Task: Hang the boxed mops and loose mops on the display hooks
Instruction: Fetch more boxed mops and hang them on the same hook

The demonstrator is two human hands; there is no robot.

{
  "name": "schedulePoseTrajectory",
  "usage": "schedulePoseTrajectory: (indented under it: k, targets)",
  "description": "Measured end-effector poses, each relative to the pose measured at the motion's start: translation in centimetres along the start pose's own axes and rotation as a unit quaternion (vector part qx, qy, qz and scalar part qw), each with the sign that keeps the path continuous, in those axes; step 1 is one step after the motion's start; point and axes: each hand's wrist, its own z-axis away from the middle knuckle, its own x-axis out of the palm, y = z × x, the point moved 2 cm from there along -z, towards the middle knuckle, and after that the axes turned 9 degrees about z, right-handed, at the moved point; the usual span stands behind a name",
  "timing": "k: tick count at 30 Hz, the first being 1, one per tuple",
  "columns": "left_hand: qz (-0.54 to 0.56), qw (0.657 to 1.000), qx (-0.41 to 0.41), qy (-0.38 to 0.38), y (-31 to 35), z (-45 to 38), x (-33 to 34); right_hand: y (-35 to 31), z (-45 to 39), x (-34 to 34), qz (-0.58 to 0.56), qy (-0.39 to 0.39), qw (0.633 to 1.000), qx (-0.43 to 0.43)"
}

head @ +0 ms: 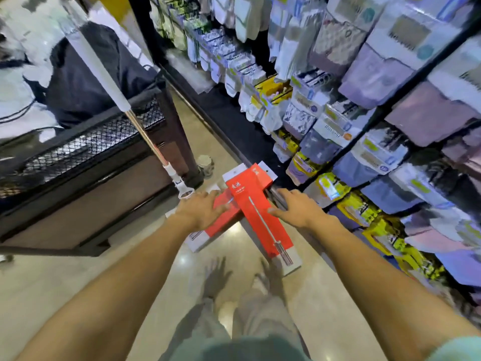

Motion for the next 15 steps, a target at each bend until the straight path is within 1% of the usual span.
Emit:
schedulePoseTrajectory:
  k: [4, 7, 12, 15]
  targets:
    - [0.023, 0.999, -0.036, 0.012, 1.0, -3.8, -0.1, 2.8, -5.0, -2.1, 0.038, -0.014, 0.999, -0.025]
    - [0.059, 0.997, -0.054, 0.012, 0.7, -7.2, 0.4, 3.5, -8.5, -2.8, 0.056, -0.027, 0.997, -0.038]
    - [0.116, 0.991, -0.058, 0.026, -1.5, -15.1, 3.2, 3.6, -17.0, 0.1, 0.076, -0.041, 0.995, -0.052]
    - [0.145, 0.987, -0.063, 0.041, -4.5, -21.2, 6.9, 2.9, -23.1, 3.6, 0.108, -0.056, 0.99, -0.066]
